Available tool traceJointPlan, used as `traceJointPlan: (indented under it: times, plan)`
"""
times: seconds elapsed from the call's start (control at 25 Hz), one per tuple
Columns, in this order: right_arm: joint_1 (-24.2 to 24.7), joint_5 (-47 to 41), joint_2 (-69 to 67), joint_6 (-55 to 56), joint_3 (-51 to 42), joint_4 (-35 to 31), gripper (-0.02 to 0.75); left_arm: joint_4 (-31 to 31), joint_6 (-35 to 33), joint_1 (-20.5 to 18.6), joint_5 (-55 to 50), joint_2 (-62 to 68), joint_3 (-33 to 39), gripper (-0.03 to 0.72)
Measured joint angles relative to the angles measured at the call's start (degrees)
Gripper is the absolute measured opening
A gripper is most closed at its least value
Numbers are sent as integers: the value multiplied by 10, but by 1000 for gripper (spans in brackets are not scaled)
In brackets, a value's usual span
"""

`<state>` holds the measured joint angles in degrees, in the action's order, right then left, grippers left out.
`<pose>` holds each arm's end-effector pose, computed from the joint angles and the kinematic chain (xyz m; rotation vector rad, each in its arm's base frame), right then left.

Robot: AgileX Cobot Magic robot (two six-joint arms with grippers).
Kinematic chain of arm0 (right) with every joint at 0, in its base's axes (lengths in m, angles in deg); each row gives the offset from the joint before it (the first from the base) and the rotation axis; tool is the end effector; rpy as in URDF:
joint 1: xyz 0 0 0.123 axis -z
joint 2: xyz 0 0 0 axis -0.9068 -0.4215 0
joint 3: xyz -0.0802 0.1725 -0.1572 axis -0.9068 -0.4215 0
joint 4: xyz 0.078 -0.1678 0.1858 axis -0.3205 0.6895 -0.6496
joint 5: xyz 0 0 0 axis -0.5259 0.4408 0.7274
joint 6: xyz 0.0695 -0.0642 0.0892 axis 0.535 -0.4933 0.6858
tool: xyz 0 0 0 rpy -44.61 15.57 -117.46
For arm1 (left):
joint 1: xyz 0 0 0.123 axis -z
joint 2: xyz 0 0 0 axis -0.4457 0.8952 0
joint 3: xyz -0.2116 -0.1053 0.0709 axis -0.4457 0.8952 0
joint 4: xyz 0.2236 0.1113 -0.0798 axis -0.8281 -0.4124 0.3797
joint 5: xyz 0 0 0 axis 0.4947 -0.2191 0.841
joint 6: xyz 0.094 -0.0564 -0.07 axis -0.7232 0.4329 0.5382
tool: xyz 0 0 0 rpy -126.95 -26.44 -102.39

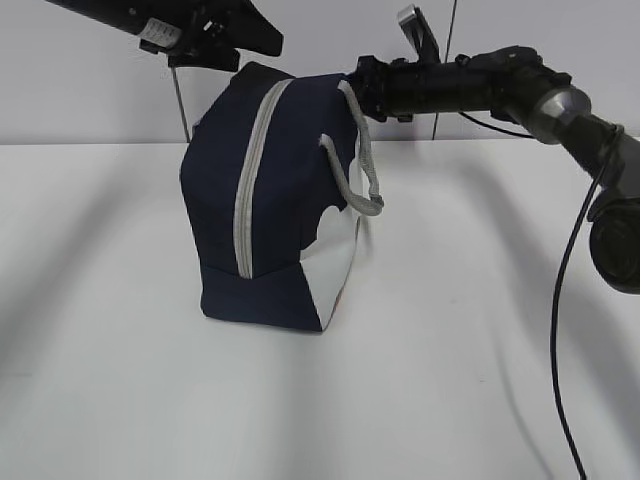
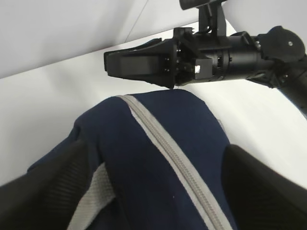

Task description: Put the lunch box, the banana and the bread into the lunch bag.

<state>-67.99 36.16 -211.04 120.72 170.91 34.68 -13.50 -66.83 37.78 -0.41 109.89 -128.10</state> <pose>0.5780 0.1285 0.1513 -0.2610 1.9547 1.1278 0.4598 -0.1739 0.2547 0.5699 2.1876 -0.8629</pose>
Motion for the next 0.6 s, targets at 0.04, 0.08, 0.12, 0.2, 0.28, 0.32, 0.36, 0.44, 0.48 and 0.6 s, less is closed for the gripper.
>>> traceJointPlan:
  times: [0.04,0.08,0.12,0.2,0.28,0.32,0.36,0.44,0.48,0.6]
  plan:
    - [0,6,1,-1,8,0,243,-8,4,0,2,-6,0,564]
    - [0,10,6,-2,15,0,244,-21,15,0,3,-14,0,564]
    - [0,13,12,-3,20,0,244,-36,28,0,4,-23,0,564]
    - [0,15,26,-11,22,0,245,-65,51,0,4,-40,0,564]
    - [0,18,41,-13,24,0,245,-96,77,0,0,-56,0,564]
    - [0,20,49,-14,24,0,245,-108,91,0,-5,-62,0,563]
    - [0,25,57,-14,24,0,245,-121,101,0,-12,-68,0,561]
    - [0,39,71,-14,25,0,245,-140,116,0,-29,-79,0,554]
    - [0,51,78,-14,25,0,245,-146,122,0,-41,-84,0,552]
    - [0,85,95,-13,25,0,244,-156,127,0,-63,-97,0,550]
